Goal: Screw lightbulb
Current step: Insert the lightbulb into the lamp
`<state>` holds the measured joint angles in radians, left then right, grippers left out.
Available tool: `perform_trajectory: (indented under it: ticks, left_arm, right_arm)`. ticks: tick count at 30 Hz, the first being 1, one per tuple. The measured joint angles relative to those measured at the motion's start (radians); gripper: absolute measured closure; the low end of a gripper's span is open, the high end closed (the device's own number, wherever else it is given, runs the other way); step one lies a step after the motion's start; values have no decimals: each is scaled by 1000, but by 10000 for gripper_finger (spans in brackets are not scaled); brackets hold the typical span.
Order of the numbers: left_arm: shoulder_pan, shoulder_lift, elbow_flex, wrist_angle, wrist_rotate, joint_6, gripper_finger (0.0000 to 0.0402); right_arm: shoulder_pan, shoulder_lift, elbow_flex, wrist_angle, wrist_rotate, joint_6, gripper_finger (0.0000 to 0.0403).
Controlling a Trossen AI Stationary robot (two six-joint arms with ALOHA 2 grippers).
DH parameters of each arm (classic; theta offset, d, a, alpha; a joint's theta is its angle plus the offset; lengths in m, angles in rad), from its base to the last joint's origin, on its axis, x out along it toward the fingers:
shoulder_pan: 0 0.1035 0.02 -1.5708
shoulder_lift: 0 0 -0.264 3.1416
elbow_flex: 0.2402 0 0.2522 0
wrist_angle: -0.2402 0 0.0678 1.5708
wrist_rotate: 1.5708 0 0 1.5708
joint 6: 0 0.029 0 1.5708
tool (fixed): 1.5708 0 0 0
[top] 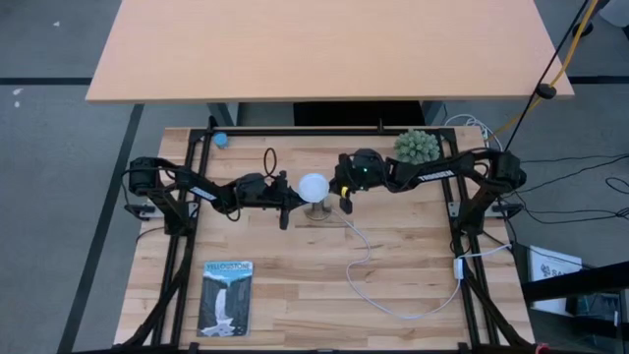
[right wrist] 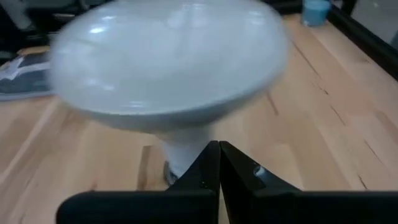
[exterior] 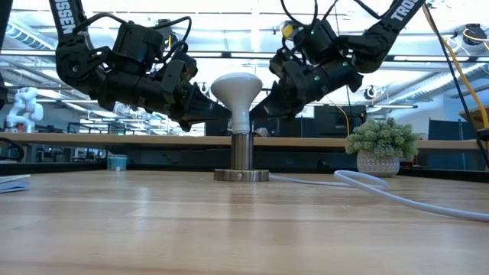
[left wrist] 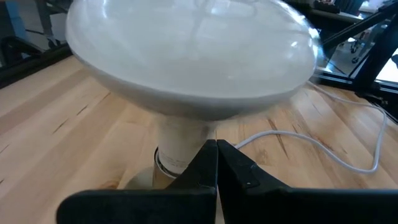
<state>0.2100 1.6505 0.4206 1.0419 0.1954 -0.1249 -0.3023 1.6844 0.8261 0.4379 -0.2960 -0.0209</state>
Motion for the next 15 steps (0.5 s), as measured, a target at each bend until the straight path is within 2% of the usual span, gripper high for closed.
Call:
perform_trajectory:
  ticks: [4, 15]
  left_arm:
    - [2, 0, 0, -9, 7, 1, 402]
    - [14, -7, -1, -16, 7, -5, 402]
  right_arm:
    - [10, -1, 0, 6, -35, -8, 403]
    - [16, -2, 0, -49, -51, 13, 403]
